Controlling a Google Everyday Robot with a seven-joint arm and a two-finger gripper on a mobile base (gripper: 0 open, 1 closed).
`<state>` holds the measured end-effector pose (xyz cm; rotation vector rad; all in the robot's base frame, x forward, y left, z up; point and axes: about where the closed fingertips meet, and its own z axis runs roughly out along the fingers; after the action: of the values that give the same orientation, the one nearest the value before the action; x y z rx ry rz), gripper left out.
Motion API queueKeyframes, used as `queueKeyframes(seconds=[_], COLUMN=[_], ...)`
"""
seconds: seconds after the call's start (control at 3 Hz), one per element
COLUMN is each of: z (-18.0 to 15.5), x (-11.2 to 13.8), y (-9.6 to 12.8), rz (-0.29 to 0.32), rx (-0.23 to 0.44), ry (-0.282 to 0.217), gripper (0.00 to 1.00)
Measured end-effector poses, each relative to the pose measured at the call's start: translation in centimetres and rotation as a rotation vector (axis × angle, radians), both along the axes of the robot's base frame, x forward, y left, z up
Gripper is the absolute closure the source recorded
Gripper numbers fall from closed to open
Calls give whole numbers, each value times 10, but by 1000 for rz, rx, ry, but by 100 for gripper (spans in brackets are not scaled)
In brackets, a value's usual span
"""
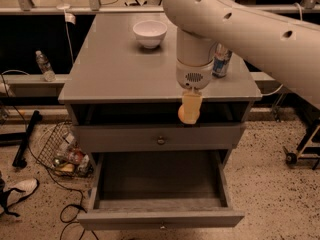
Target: Place orange into middle drawer
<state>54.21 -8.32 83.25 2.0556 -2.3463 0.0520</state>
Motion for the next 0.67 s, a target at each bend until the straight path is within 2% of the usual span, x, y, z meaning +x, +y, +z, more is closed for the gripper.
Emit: queueKeyframes(seconds=[0.33,0.67], z=[-18,-60], x=[-2,-14], y=[-7,-25], rz=[-90,-282], rx=[-24,-71], ry=[23,66], gripper=[100,100])
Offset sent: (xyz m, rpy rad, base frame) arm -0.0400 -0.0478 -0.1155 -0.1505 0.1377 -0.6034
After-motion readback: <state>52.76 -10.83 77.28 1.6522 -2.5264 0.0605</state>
